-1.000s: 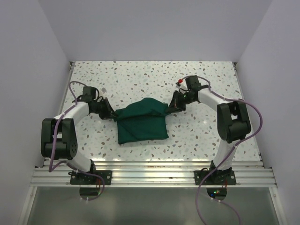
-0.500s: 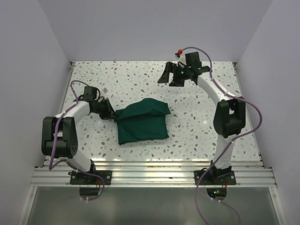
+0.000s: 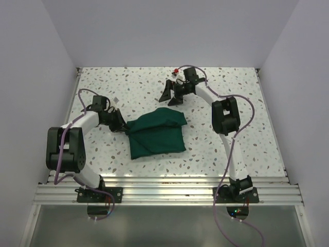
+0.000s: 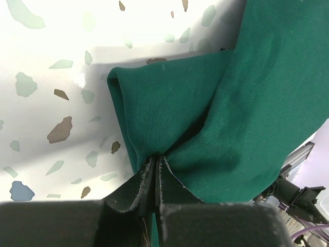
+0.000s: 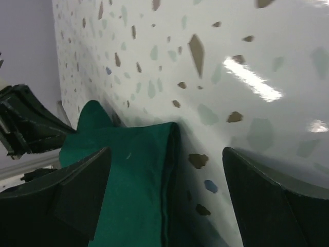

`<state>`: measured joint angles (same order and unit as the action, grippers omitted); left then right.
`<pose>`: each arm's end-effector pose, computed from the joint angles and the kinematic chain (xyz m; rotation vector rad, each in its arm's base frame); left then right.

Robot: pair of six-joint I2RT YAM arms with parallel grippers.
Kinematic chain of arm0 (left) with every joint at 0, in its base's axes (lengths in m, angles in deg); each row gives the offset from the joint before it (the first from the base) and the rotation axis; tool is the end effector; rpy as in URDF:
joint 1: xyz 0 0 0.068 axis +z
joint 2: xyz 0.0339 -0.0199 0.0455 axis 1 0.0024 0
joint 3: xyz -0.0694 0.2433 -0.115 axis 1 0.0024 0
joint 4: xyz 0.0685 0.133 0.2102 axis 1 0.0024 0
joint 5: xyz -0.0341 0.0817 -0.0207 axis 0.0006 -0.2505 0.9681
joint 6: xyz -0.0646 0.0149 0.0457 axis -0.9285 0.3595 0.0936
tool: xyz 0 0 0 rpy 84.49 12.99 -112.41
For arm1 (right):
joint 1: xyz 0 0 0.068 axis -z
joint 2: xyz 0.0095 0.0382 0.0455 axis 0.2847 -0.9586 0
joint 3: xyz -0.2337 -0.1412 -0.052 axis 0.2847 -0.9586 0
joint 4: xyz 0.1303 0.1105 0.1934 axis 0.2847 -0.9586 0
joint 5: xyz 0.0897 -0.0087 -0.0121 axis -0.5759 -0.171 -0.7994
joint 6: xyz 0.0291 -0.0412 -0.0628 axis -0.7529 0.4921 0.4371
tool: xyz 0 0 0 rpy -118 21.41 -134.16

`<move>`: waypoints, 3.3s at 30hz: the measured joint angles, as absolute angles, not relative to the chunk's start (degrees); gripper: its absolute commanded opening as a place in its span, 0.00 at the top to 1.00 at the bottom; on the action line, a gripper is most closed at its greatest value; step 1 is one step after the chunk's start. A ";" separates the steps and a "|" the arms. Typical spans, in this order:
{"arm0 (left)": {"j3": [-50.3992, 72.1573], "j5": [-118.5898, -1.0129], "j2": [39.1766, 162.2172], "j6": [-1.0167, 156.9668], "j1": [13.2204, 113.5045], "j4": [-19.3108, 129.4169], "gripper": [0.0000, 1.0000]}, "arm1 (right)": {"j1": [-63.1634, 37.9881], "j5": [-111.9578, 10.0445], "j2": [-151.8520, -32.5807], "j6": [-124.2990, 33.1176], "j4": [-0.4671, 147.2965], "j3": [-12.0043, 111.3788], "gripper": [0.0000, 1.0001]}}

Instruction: Prepare the surgical pack

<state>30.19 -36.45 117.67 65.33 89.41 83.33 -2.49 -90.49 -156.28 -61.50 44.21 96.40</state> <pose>0.3101 -0.0390 0.1538 -0.3974 2.6920 -0.8761 0.5132 0.2311 0.1328 -0.2898 2.5193 1.3259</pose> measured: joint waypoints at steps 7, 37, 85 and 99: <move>30.19 -36.14 118.35 65.37 89.41 83.35 0.94 | -6.84 -94.71 -156.30 -62.70 45.76 96.59 0.20; 30.17 -34.79 119.77 66.22 89.41 83.35 0.94 | -5.70 -79.74 -155.82 -52.49 31.71 100.29 0.29; 30.86 -48.25 108.84 66.03 91.88 89.04 0.53 | -13.59 -95.54 -118.75 -60.21 38.50 63.42 1.00; 30.86 -49.30 107.51 66.05 92.01 89.87 0.55 | -17.04 -94.82 -109.22 -55.53 36.19 39.96 0.98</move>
